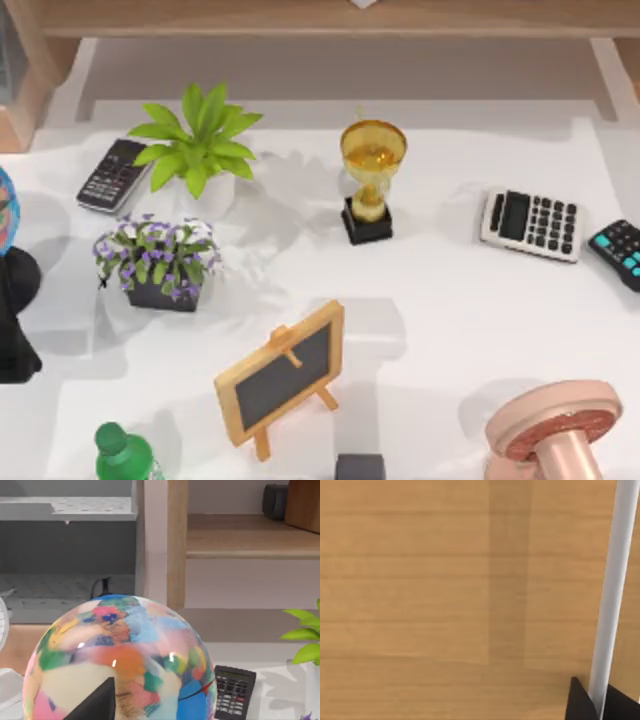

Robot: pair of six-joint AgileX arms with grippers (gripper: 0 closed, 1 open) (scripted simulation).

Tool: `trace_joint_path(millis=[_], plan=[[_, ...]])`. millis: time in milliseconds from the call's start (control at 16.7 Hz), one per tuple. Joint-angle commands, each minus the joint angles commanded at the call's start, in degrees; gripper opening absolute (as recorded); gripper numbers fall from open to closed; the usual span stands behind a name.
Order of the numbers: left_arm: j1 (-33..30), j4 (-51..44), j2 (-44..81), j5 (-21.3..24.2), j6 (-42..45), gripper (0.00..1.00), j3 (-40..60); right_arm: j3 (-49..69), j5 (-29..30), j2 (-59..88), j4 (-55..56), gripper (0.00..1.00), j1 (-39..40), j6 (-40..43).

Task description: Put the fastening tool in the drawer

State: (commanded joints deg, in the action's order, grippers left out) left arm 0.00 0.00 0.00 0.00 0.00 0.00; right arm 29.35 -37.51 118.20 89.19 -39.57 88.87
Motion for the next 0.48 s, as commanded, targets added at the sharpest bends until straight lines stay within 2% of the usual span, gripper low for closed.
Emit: trace_joint_path(millis=[480], plan=[[0.0, 0.0, 0.0, 0.0, 0.0, 1.00, 0.0, 7.2, 3.9, 2.7, -4.7, 0.00, 3.9, 0.0]])
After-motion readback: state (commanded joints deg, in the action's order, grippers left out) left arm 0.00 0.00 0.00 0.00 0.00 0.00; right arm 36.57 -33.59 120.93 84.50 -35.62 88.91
